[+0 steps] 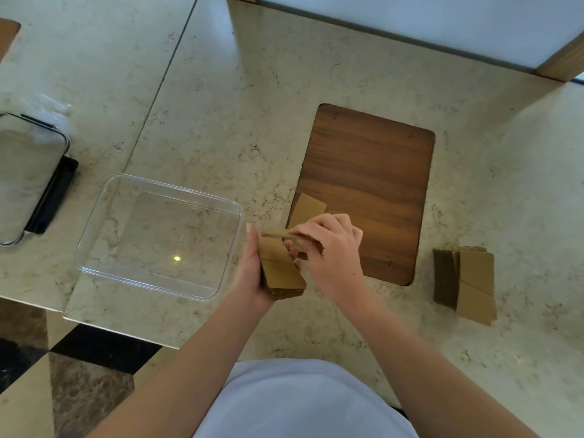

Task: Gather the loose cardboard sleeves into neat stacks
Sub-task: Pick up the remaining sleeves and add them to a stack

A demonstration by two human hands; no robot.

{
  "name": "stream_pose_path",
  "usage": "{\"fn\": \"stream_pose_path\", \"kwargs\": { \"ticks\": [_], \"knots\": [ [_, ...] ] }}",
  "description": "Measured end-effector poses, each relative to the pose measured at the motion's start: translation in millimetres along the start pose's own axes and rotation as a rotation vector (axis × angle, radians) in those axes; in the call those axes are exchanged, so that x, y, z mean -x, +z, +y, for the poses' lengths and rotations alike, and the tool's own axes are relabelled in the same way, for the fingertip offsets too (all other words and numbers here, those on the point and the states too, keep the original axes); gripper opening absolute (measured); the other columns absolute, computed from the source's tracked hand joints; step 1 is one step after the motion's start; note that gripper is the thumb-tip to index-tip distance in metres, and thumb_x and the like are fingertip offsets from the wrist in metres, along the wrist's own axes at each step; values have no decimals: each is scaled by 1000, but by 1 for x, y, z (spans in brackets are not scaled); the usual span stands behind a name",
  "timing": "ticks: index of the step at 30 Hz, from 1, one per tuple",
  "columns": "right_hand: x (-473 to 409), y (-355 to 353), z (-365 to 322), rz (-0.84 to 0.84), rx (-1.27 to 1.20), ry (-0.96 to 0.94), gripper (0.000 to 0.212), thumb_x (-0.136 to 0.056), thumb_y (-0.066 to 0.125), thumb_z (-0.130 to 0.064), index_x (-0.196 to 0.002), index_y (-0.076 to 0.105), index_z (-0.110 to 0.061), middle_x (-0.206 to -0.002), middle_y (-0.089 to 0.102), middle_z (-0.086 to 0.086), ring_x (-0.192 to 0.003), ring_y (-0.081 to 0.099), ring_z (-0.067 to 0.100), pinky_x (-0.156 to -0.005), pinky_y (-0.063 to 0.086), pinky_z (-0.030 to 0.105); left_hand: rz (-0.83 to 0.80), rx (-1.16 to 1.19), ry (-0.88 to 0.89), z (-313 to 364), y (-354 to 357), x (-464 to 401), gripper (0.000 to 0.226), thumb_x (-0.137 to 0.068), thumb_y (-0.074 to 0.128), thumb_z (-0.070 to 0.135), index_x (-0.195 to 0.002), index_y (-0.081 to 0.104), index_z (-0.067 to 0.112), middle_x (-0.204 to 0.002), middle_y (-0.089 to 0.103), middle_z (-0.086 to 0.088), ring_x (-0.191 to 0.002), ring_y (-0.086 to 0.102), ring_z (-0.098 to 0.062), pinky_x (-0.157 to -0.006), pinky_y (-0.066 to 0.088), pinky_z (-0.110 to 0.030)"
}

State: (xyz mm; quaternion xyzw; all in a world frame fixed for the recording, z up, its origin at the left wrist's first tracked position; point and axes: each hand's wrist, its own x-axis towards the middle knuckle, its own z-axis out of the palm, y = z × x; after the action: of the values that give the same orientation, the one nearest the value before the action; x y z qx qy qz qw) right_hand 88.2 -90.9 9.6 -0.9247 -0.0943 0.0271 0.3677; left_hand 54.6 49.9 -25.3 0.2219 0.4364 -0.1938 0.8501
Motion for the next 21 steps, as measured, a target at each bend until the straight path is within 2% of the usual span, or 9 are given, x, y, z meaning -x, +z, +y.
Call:
{"fn": "stream_pose_path", "kwargs": {
  "ticks": [3, 5, 9, 12, 14, 16, 18, 19, 21],
  "knots": [
    [5, -5, 6, -84, -212, 41, 41, -77, 63, 8, -81, 82, -29, -123, 66, -15, -122, 42, 15, -103, 23, 39, -96, -14, -66, 4, -2, 3, 76, -87, 56, 74, -135, 56, 15, -110, 73, -19, -84, 71, -31, -74, 60, -43],
    [4, -7, 9, -194, -387, 135, 48, -73, 64, 16, -70, 81, -28, -135, 59, -17, -134, 36, 15, -111, 27, 36, -169, -103, -111, 3, -5, 4, 81, -87, 56, 74, -141, 53, 13, -101, 73, -21, -73, 71, -33, -63, 61, -42],
    [-6, -15, 15, -398, -533, 201, 60, -69, 49, 26, -61, 77, -25, -145, 52, -20, -140, 30, 3, -107, 35, 15, -288, -167, -217, 1, -10, 3, 93, -81, 65, 76, -137, 60, 3, -95, 71, -24, -72, 71, -35, -61, 60, -44],
    [-11, -18, 14, -580, -565, 205, 56, -63, 39, 17, -54, 73, -27, -151, 45, -20, -138, 27, -4, -81, 54, 11, -332, -190, -236, -3, -9, 1, 87, -74, 78, 70, -130, 69, 5, -101, 72, -25, -79, 73, -36, -65, 61, -46],
    [-15, -17, 13, -702, -522, 185, 55, -60, 35, 17, -50, 68, -26, -153, 45, -22, -139, 27, -3, -92, 42, 7, -342, -215, -209, -5, -6, 2, 74, -67, 92, 54, -122, 75, 8, -102, 74, -24, -82, 75, -35, -67, 62, -46],
    [-21, -16, 19, -791, -609, 224, 56, -63, 35, 21, -48, 66, -23, -152, 50, -16, -134, 39, -6, -103, 34, 13, -311, -225, -182, -6, -6, 4, 68, -59, 100, 30, -119, 76, 8, -97, 75, -23, -78, 75, -33, -66, 63, -45],
    [-29, -16, 24, -748, -797, 376, 53, -70, 41, 22, -54, 68, -19, -144, 60, -6, -129, 54, 3, -106, 46, 32, -264, -169, -130, -5, -7, 3, 75, -61, 96, 11, -131, 69, 15, -97, 73, -22, -76, 73, -32, -66, 62, -44],
    [-34, -15, 29, -655, -777, 430, 51, -74, 44, 20, -62, 71, -21, -138, 64, -5, -129, 55, 8, -110, 45, 40, -250, -114, -104, -4, -9, 2, 76, -66, 90, 4, -136, 65, 20, -98, 71, -21, -77, 71, -31, -68, 61, -45],
    [-45, -8, 40, -423, -407, 388, 40, -85, 52, 5, -88, 71, -30, -131, 63, -7, -130, 52, 15, -113, 39, 47, -267, -23, -71, -2, -12, 0, 63, -78, 83, 7, -135, 65, 25, -98, 67, -17, -77, 67, -27, -71, 59, -44]
  ]
}}
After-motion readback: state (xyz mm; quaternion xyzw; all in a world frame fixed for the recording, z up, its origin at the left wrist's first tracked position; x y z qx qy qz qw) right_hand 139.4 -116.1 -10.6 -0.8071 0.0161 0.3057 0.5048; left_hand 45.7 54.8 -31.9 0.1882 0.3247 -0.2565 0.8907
